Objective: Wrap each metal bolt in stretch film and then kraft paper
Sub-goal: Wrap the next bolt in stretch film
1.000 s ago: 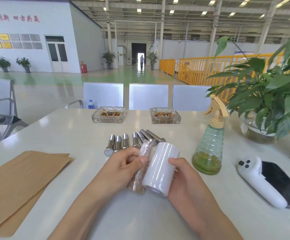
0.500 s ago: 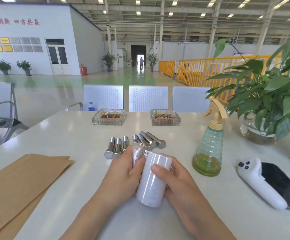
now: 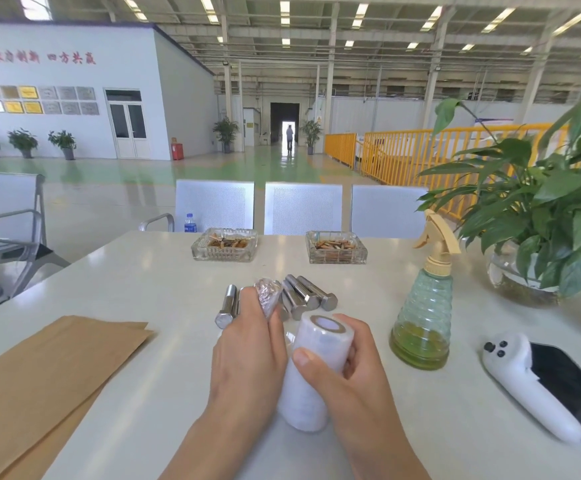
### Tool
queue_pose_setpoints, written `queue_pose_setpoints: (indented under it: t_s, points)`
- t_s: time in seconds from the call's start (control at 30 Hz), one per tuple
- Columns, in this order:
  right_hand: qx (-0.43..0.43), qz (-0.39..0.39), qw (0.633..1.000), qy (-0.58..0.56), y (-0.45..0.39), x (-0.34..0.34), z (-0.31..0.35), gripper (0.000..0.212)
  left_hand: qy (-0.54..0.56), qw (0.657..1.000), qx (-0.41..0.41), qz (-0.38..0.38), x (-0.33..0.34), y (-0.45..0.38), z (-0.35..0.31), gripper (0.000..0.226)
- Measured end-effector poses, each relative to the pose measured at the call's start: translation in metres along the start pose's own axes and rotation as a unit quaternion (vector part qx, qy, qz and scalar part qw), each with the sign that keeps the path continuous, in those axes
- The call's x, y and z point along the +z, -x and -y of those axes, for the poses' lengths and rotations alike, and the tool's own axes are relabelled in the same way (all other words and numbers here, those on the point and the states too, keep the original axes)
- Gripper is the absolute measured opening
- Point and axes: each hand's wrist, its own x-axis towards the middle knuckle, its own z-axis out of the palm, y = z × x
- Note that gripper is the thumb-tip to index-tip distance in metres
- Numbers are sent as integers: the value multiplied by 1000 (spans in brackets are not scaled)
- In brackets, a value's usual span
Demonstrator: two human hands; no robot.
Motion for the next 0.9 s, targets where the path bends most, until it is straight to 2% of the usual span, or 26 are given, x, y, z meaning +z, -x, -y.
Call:
queue_pose_setpoints:
  t_s: [0.1, 0.17, 0.3, 0.43, 0.63, 0.8, 0.9]
  points:
    - [32, -17, 999, -24, -3, 6, 2, 57, 1, 1000, 9, 20, -1, 5, -3, 20]
    - [65, 3, 996, -57, -7, 7, 7, 59, 26, 999, 5, 26, 0, 5, -2, 23]
    - [94, 66, 991, -66, -14, 13, 16, 52, 57, 998, -27, -14, -2, -4, 16, 15]
    - [90, 71, 991, -71, -18, 21, 15, 47, 58, 997, -44, -30, -3, -7, 25, 16]
    - [-7, -5, 1000, 0, -16, 44, 19, 56, 65, 995, -56, -40, -6, -8, 23, 20]
    - [-84, -40, 992, 81, -11, 43, 22, 39, 97, 991, -88, -17, -14, -7, 5, 24]
    - [-110, -59, 987, 96, -5, 45, 27, 44, 185, 968, -172, -17, -16, -8, 0, 36]
